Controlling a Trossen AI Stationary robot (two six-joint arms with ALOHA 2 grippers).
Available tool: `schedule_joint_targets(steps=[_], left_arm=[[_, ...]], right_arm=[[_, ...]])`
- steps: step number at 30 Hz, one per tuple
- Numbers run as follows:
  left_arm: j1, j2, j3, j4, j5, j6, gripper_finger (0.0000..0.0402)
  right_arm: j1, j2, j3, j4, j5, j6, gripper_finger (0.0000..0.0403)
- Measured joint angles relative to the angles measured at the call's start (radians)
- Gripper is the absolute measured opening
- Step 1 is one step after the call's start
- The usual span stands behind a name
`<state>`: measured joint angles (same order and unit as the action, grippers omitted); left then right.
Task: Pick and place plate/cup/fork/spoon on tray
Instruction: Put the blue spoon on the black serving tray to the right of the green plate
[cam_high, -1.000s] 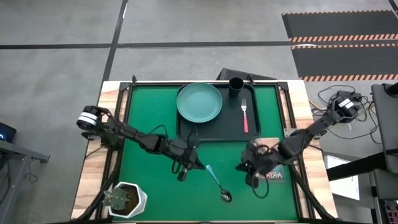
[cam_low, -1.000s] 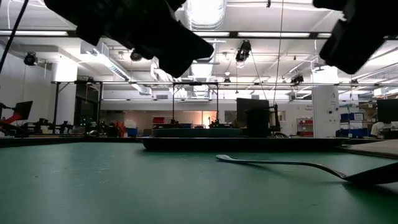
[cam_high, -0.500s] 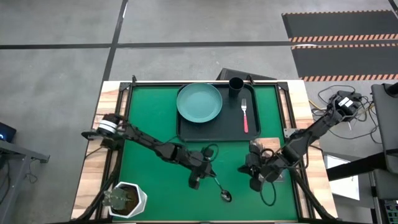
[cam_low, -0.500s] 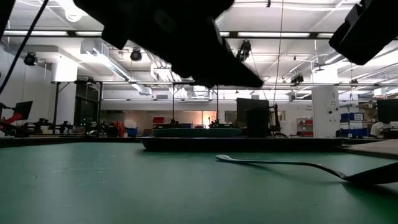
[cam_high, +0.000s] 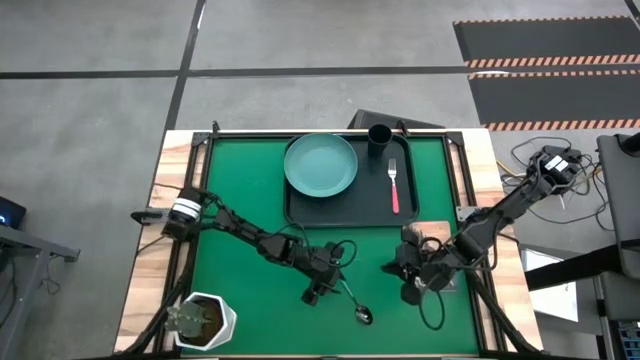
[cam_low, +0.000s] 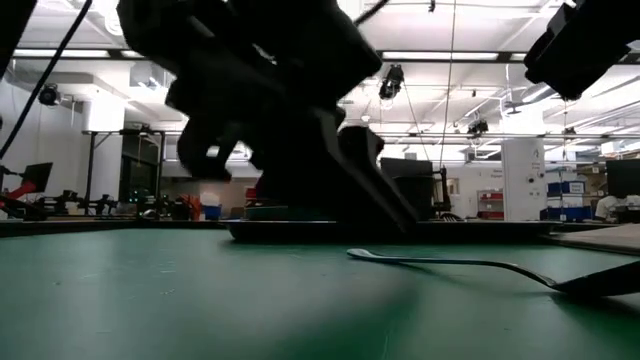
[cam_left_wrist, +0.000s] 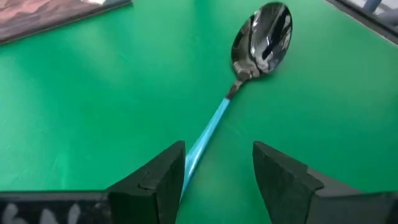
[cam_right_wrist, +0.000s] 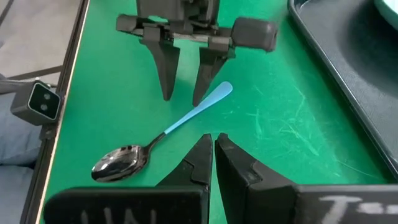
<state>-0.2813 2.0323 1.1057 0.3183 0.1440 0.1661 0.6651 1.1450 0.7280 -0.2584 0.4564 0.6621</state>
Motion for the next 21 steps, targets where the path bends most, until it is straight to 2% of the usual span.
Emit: schedule_joint_targets(steps=[7, 10, 21], left_arm=[[0.005, 0.058, 0.01, 0.056, 0.007, -0.002, 0.017], [0.007, 0.068, 0.01, 0.075, 0.011, -0.003, 0.0158], [0.018, 0.073, 0.004, 0.074, 0.029, -0.102, 0.0039]], right_arm=[[0.0, 0.001, -0.002, -0.002, 0.0, 0.0, 0.0009], [0.0, 0.001, -0.002, -0.005, 0.0, 0.0, 0.0009], [0.0, 0.001, -0.002, -0.006, 0.0, 0.008, 0.0009]])
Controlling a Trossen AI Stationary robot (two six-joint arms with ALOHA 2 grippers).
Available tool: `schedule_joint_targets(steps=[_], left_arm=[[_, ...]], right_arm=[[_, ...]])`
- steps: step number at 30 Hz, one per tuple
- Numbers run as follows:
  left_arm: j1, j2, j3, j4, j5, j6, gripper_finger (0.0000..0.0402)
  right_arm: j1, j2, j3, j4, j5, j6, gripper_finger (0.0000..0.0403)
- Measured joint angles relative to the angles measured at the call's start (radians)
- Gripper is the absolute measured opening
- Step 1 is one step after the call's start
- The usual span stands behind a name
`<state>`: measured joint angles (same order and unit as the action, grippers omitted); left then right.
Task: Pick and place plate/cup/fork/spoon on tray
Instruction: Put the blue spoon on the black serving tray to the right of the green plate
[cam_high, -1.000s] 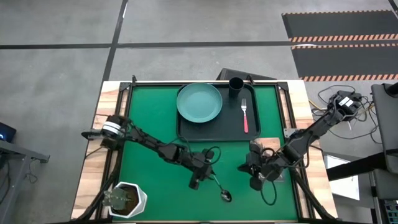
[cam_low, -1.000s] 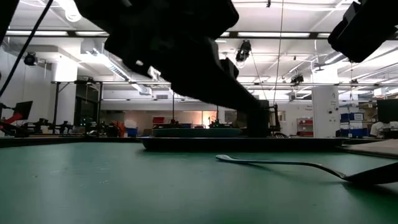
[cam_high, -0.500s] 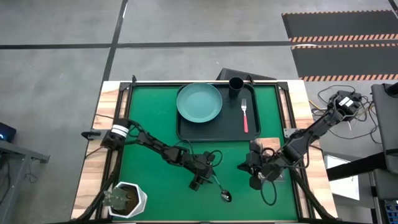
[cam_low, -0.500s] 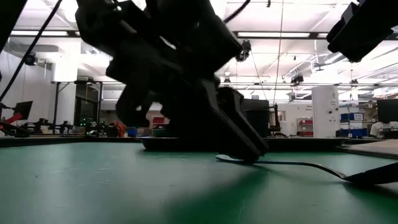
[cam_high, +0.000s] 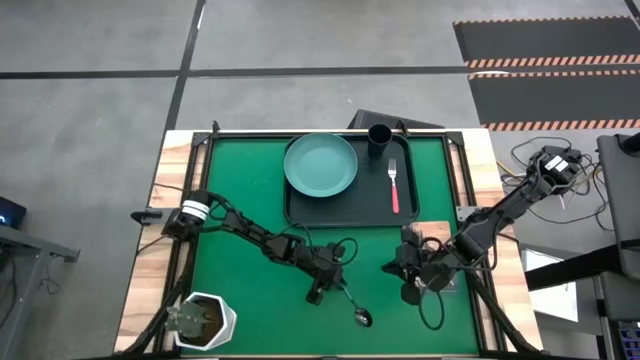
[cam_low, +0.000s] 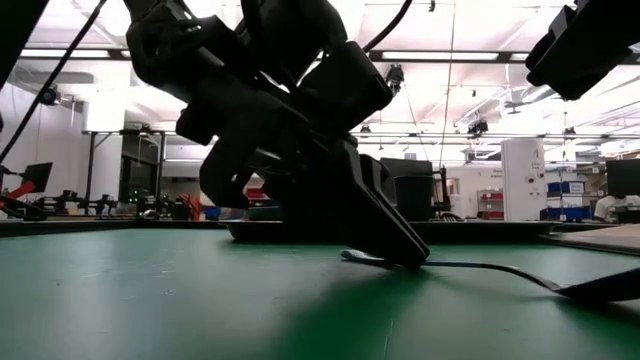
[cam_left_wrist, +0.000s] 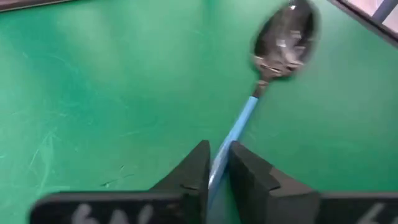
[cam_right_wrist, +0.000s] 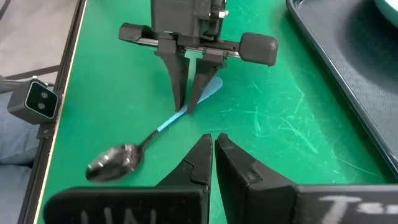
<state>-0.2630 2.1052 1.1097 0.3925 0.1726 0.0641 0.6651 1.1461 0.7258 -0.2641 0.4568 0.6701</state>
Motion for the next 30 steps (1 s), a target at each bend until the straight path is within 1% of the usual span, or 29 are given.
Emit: schedule_joint_targets(steps=[3, 8, 10, 13, 17, 26, 30], left_arm=[[0.0, 0.0, 0.0, 0.002, -0.023, -0.026, 0.0008], [-0.001, -0.01, -0.001, 0.012, -0.134, -0.093, 0.0004], [0.0, -0.01, -0.005, 0.038, -0.135, -0.105, 0.0001], [0.001, -0.013, -0.003, 0.059, -0.102, -0.105, 0.0002], [-0.002, -0.013, -0.001, 0.063, -0.094, -0.103, 0.0024], [0.001, 0.007, -0.007, 0.081, -0.12, -0.109, 0.0109], [0.002, 0.015, -0.007, 0.098, -0.117, -0.106, 0.0124]], right_arm=[[0.0, 0.0, 0.0, 0.0, 0.0, 0.005, 0.0009], [0.0, 0.0, 0.0, 0.0, 0.0, 0.012, 0.0009], [0.0, 0.0, 0.0, 0.0, 0.0, 0.016, 0.0009], [0.0, 0.0, 0.0, 0.0, 0.0, 0.018, 0.0009], [0.0, 0.0, 0.0, 0.0, 0.0, 0.018, 0.0009], [0.0, 0.0, 0.0, 0.0, 0.001, 0.018, 0.0009], [0.0, 0.0, 0.0, 0.0, 0.004, 0.018, 0.0009]])
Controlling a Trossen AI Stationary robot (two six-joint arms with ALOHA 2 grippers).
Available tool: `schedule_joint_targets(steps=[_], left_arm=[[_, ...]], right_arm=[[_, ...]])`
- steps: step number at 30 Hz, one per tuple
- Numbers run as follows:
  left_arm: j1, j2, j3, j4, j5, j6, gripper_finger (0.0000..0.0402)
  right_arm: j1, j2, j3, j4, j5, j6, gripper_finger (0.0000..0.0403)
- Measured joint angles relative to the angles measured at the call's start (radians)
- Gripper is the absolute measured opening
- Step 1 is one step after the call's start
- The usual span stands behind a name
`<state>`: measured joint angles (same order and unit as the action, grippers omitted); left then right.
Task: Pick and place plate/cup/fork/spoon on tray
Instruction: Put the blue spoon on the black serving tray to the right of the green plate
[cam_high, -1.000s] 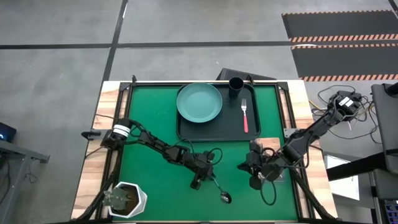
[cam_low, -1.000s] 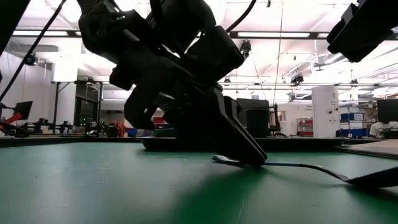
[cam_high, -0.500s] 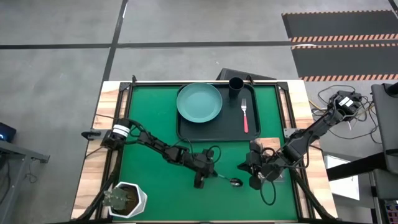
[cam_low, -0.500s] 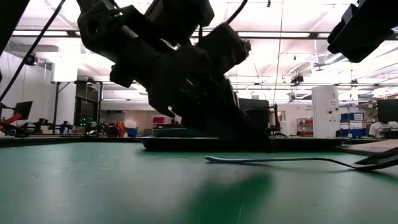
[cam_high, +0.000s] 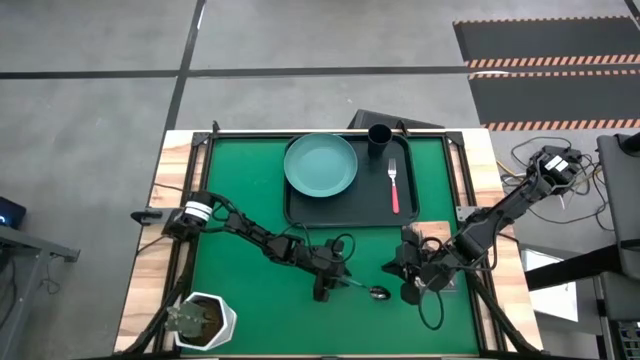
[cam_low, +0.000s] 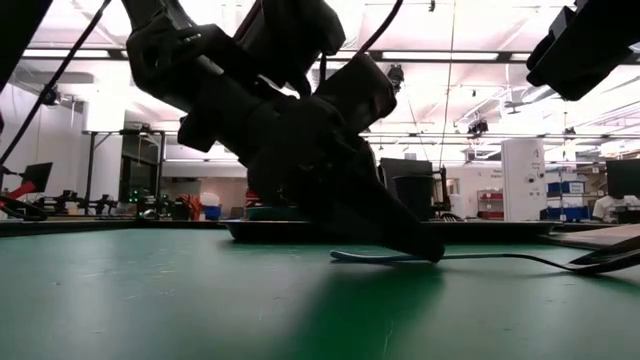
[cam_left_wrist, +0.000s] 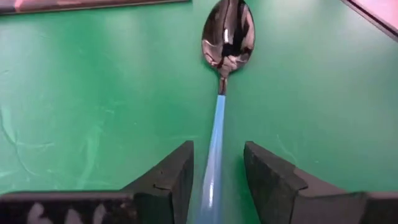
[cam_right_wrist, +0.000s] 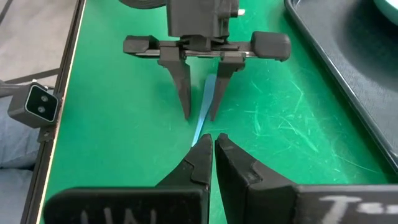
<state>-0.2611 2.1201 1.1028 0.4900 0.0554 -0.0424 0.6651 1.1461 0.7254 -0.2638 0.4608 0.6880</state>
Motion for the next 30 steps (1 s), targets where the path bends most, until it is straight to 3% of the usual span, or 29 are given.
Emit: schedule_joint_targets(steps=[5, 12, 19, 30], left_arm=[[0.0, 0.004, -0.007, 0.005, 0.005, -0.006, 0.0102], [0.0, 0.004, -0.012, 0.005, 0.007, -0.029, 0.0013], [-0.003, -0.021, -0.018, -0.01, -0.062, -0.028, 0.0001], [-0.019, -0.097, -0.046, -0.004, -0.136, -0.012, 0.0001]], right_arm=[[0.0, 0.0, 0.0, 0.0, 0.008, 0.0, 0.0009], [0.0, 0.0, 0.0, 0.0, 0.012, 0.001, 0.0009], [0.007, -0.002, 0.003, 0.008, 0.019, 0.018, 0.0009], [0.097, -0.034, 0.036, 0.008, 0.154, -0.012, 0.0009]])
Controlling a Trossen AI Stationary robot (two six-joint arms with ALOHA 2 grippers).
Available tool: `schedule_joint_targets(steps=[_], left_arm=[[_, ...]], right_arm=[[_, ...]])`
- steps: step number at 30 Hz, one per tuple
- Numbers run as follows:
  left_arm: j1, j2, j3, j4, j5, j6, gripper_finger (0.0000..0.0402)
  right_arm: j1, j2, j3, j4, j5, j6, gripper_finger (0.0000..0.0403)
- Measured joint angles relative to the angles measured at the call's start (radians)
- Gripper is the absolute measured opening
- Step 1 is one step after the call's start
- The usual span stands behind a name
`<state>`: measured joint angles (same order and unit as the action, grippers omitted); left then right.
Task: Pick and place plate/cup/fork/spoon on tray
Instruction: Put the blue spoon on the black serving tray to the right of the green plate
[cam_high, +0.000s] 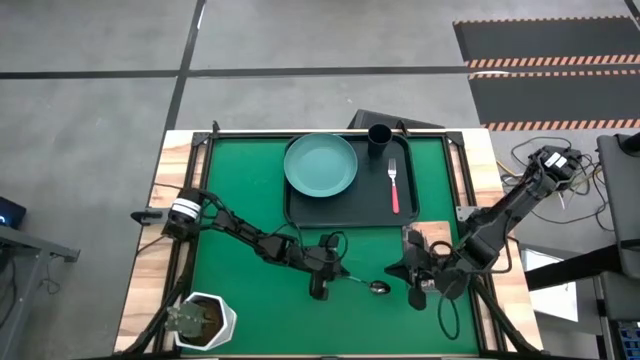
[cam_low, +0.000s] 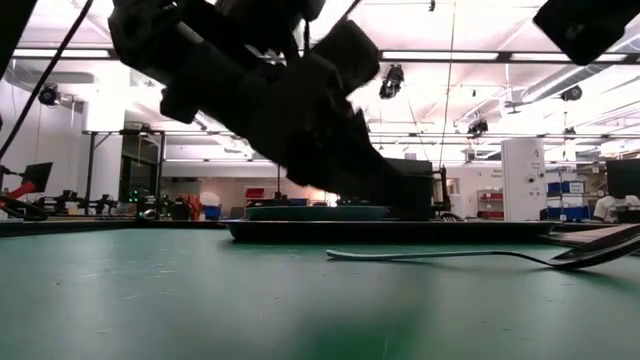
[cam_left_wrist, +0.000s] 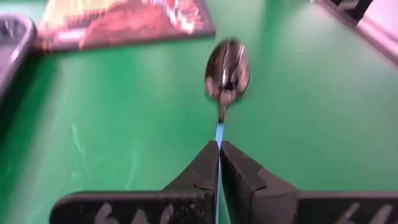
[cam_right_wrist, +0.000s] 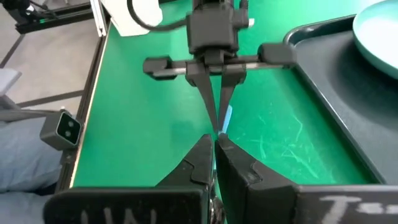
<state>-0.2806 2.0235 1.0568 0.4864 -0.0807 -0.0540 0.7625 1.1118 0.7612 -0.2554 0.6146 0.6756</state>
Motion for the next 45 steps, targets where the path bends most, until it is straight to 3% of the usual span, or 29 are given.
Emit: schedule_joint_targets(steps=[8, 12, 17, 23, 27, 34, 42, 45], left_arm=[[-0.001, 0.045, 0.005, 0.161, 0.019, 0.008, 0.0], [-0.001, 0.091, 0.046, 0.16, 0.026, 0.013, 0.0004], [-0.001, 0.155, 0.123, 0.157, 0.093, 0.034, 0.0051], [0.015, 0.189, 0.142, 0.131, 0.092, 0.034, 0.0127], [0.024, 0.192, 0.133, 0.131, 0.102, 0.034, 0.0142], [0.026, 0.191, 0.128, 0.076, 0.106, -0.007, 0.0108], [0.033, 0.188, 0.124, 0.055, 0.104, -0.064, 0.001], [0.032, 0.188, 0.124, 0.055, 0.1, -0.071, 0.0007]], right_arm=[[0.02, 0.003, 0.0, -0.001, 0.044, 0.005, 0.0009], [0.021, 0.003, 0.0, -0.001, 0.043, 0.005, 0.0009], [0.021, 0.003, 0.0, -0.003, 0.043, 0.005, 0.0009], [0.021, 0.003, -0.003, -0.003, 0.042, 0.005, 0.0009], [0.021, 0.003, -0.005, -0.004, 0.042, 0.004, 0.0009], [0.021, 0.003, -0.011, -0.004, 0.041, 0.005, 0.0009], [0.021, 0.003, -0.011, -0.003, 0.041, 0.005, 0.0009], [0.021, 0.003, -0.011, -0.003, 0.042, 0.005, 0.0009]])
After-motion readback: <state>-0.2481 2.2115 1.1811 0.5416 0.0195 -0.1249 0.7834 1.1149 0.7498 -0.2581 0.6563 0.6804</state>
